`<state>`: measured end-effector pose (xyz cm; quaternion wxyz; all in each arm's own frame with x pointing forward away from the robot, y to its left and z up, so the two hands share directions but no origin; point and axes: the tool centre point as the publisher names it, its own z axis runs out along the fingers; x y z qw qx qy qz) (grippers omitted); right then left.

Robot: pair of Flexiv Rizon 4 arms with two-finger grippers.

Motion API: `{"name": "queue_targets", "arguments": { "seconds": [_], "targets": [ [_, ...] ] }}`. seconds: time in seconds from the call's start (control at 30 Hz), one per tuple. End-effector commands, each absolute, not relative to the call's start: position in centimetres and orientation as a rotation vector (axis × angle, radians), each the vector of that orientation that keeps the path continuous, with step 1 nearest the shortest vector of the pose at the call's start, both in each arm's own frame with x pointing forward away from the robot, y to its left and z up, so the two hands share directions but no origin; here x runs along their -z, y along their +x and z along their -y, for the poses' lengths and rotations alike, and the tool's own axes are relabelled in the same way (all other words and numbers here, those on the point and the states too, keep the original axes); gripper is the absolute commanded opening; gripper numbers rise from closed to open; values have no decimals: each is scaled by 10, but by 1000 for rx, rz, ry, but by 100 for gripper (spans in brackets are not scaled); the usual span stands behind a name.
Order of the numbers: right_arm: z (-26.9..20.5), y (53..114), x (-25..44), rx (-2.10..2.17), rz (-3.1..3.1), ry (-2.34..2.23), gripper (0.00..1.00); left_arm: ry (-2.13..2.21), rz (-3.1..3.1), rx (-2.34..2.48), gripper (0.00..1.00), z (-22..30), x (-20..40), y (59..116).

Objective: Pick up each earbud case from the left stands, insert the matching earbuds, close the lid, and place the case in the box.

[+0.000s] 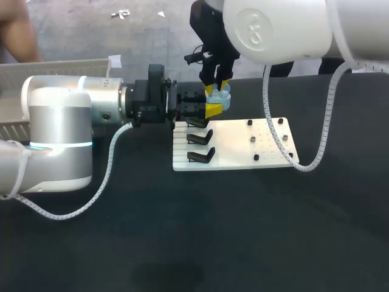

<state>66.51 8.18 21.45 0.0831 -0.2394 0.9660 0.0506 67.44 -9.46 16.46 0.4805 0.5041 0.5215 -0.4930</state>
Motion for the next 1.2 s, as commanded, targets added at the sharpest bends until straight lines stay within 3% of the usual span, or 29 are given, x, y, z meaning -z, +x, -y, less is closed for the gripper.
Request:
{"name": "queue_targets", "arguments": {
  "seconds": [0.03,1.2],
  "targets": [
    [-83,667,-214,-148,-2890,-718,0,1224,-1267,1198,0,95,-164,673],
    [-86,672,-205,-143,-2909,-717,0,1224,-1267,1198,0,95,-164,673]
  ]
}}
